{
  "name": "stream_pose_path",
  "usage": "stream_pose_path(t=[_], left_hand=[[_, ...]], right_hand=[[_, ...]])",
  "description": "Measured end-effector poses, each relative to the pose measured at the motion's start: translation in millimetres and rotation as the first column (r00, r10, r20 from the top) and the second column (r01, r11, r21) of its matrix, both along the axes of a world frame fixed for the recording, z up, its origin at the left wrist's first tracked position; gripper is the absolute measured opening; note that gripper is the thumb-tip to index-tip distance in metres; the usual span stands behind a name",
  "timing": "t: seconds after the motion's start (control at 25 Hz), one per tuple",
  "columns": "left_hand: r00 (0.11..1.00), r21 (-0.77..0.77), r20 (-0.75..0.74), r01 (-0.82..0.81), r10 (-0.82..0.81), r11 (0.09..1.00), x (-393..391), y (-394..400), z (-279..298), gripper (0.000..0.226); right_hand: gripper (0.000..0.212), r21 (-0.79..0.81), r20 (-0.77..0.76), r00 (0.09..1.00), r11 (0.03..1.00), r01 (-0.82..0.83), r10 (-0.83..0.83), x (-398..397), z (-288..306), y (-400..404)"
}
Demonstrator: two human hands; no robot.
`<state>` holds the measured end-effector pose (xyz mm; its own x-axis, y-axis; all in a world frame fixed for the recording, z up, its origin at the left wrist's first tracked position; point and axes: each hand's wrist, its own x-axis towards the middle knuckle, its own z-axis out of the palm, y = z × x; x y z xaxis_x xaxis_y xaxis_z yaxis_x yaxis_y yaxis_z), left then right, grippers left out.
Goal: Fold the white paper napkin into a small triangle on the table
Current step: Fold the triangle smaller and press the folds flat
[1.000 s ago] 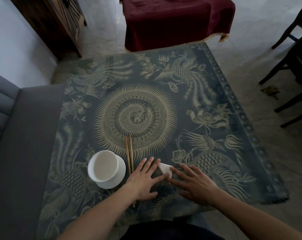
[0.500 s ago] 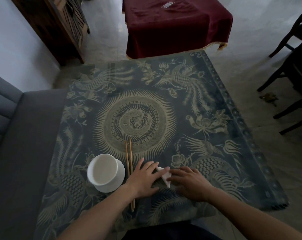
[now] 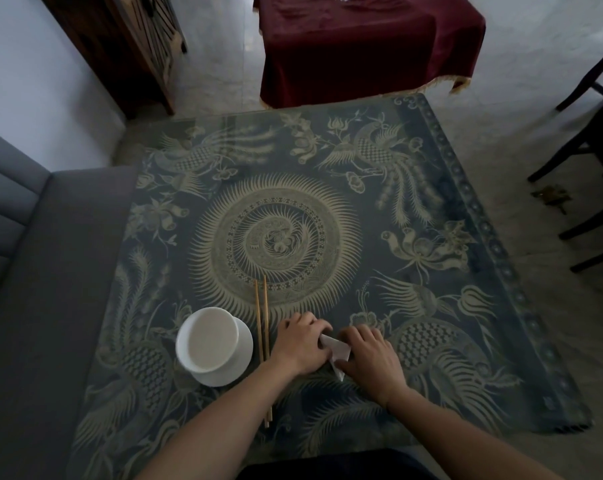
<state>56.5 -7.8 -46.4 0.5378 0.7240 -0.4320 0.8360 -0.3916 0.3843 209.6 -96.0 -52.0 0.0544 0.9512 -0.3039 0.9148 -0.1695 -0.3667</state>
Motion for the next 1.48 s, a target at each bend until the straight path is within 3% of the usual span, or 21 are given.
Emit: stream_pose_path(t=[0.16, 0.28, 0.4, 0.52, 0.6, 0.68, 0.8, 0.88, 1.04, 1.24, 1.48], left_hand=[[1.0, 0.048, -0.011, 0.027, -0.027, 0.998, 2, 2, -1, 0.027], [0.999, 0.0, 0.039, 0.013, -0.013, 1.0, 7, 6, 0, 0.017], [0.993, -0.171, 0.113, 0.008, 0.012, 0.985, 9, 14, 6, 0.014], [0.964, -0.337, 0.228, -0.056, 0.139, 0.94, 5, 22, 11, 0.016], [0.9, -0.447, 0.31, -0.147, 0.307, 0.882, 1, 22, 13, 0.018], [0.794, -0.598, 0.346, -0.224, 0.5, 0.77, -3, 17, 14, 0.02], [0.695, -0.751, 0.276, -0.275, 0.664, 0.6, -13, 9, 17, 0.021], [0.677, -0.763, 0.255, -0.298, 0.69, 0.574, -21, 4, 18, 0.016], [0.63, -0.724, 0.252, -0.38, 0.734, 0.575, -33, -4, 17, 0.008], [0.541, -0.644, 0.229, -0.539, 0.809, 0.543, -52, -12, 12, 0.01], [0.536, -0.554, 0.228, -0.615, 0.813, 0.561, -63, -21, 5, 0.009]], right_hand=[[0.037, -0.053, -0.04, 0.998, 0.998, 0.041, -0.043, 4, 1, 5], [0.027, -0.109, -0.127, 0.989, 0.993, 0.055, -0.068, 7, 3, 13], [0.017, -0.185, -0.274, 0.946, 0.975, 0.125, -0.173, 13, 9, 23], [0.012, -0.216, -0.352, 0.921, 0.972, 0.092, -0.166, 21, 13, 30], [0.013, -0.213, -0.41, 0.888, 0.969, 0.129, -0.208, 22, 17, 34], [0.013, -0.233, -0.495, 0.813, 0.948, 0.215, -0.306, 19, 21, 38], [0.01, -0.295, -0.572, 0.699, 0.903, 0.313, -0.429, 13, 25, 42], [0.009, -0.318, -0.591, 0.669, 0.893, 0.32, -0.45, 8, 26, 43], [0.013, -0.305, -0.576, 0.705, 0.909, 0.286, -0.415, -8, 25, 48], [0.009, -0.334, -0.612, 0.664, 0.902, 0.275, -0.429, -21, 21, 49], [0.007, -0.334, -0.571, 0.694, 0.897, 0.29, -0.438, -32, 14, 52]])
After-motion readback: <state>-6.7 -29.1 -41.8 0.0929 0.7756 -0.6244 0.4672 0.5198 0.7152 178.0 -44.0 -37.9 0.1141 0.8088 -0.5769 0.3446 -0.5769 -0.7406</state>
